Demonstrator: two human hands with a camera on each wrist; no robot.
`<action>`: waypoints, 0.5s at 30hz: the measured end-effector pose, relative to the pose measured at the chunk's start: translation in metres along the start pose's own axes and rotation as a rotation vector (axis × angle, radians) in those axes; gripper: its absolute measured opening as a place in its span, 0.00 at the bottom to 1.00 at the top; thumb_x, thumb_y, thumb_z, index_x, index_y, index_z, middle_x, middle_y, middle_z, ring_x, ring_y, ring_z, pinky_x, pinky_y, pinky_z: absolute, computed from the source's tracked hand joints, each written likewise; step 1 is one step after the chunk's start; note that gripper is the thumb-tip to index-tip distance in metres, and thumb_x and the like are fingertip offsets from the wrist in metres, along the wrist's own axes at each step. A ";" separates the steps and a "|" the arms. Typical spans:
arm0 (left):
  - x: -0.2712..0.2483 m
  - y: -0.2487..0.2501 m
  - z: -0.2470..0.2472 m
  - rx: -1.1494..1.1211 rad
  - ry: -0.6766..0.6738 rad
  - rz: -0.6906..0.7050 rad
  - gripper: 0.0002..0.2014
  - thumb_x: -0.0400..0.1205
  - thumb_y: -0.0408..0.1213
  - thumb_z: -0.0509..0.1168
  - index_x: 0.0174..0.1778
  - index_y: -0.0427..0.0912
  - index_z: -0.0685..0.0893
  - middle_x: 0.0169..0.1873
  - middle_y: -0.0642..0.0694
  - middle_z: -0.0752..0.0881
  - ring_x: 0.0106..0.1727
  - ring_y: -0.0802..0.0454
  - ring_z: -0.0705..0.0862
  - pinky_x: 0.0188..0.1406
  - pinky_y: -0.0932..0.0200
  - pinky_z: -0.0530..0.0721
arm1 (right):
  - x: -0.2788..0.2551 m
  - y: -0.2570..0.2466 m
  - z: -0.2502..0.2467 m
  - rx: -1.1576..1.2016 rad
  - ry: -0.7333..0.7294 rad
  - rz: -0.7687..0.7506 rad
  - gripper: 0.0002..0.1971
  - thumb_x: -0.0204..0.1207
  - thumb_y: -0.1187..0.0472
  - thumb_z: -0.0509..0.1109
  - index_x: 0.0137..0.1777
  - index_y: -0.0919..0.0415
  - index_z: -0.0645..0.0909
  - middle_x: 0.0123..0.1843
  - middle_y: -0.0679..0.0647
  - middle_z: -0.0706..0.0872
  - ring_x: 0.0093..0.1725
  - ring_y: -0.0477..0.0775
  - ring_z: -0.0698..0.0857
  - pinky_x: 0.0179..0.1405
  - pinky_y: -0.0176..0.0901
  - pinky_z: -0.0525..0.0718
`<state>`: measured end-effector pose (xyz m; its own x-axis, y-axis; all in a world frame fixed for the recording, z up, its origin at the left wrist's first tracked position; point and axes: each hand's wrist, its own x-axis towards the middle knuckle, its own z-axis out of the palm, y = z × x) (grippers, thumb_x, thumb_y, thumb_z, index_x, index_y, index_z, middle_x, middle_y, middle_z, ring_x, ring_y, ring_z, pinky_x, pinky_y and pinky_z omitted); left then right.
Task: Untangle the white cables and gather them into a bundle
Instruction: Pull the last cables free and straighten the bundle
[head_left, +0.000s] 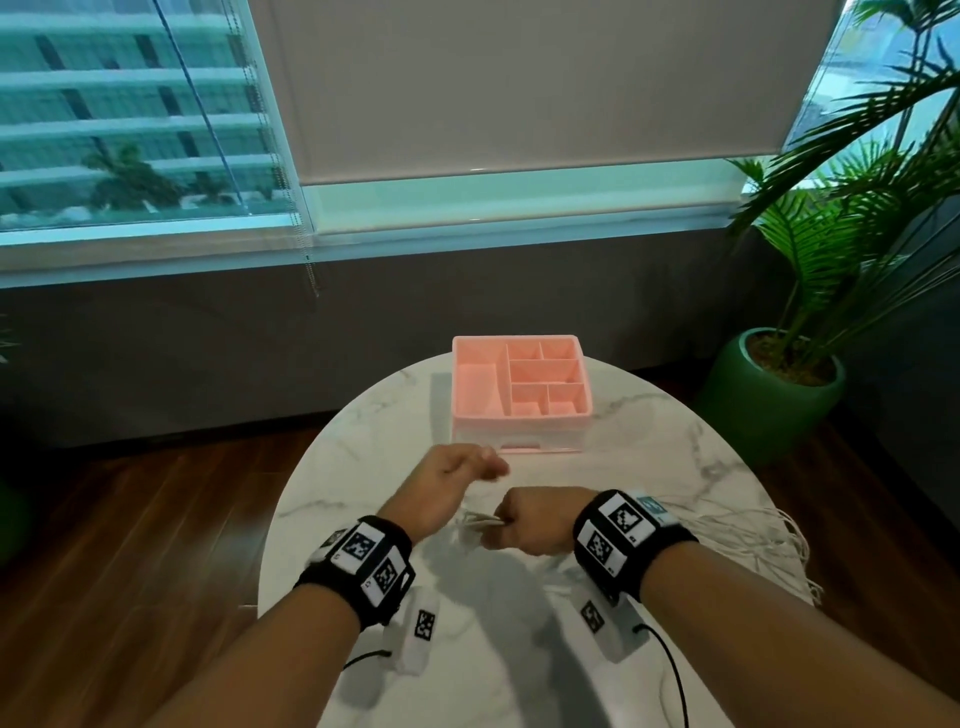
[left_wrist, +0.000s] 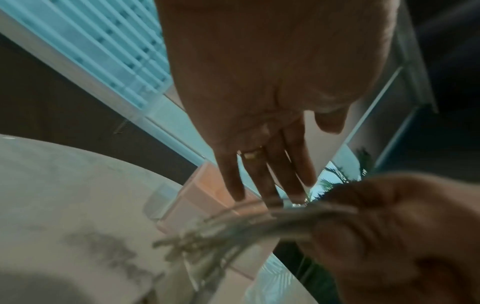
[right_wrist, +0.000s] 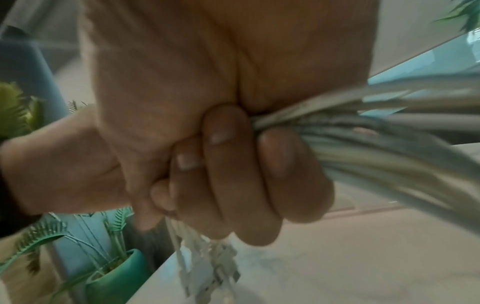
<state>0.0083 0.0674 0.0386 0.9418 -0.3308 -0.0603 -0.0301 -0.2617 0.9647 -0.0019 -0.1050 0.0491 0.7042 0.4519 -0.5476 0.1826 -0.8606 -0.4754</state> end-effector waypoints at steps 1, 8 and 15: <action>-0.003 0.003 0.006 0.006 -0.097 -0.038 0.22 0.91 0.46 0.57 0.45 0.38 0.91 0.37 0.52 0.93 0.41 0.58 0.90 0.51 0.61 0.85 | 0.000 -0.004 -0.002 0.042 -0.025 -0.037 0.16 0.81 0.45 0.67 0.46 0.58 0.83 0.31 0.52 0.79 0.28 0.51 0.75 0.33 0.44 0.75; -0.013 0.013 0.022 -0.063 -0.200 -0.236 0.31 0.88 0.64 0.52 0.37 0.44 0.87 0.19 0.53 0.74 0.20 0.56 0.68 0.23 0.59 0.66 | -0.005 0.005 -0.037 0.043 0.103 -0.148 0.17 0.70 0.43 0.77 0.46 0.57 0.90 0.36 0.55 0.88 0.30 0.46 0.79 0.29 0.39 0.76; -0.009 0.001 0.019 -0.054 -0.212 -0.305 0.27 0.84 0.65 0.63 0.27 0.51 0.66 0.23 0.51 0.63 0.23 0.54 0.58 0.23 0.59 0.57 | -0.015 0.045 -0.042 0.004 0.349 -0.002 0.13 0.72 0.51 0.77 0.32 0.55 0.80 0.29 0.49 0.79 0.30 0.52 0.78 0.35 0.45 0.73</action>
<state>-0.0063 0.0525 0.0353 0.8142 -0.4274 -0.3929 0.2639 -0.3303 0.9062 0.0244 -0.1606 0.0642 0.8963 0.3457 -0.2779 0.1825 -0.8585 -0.4792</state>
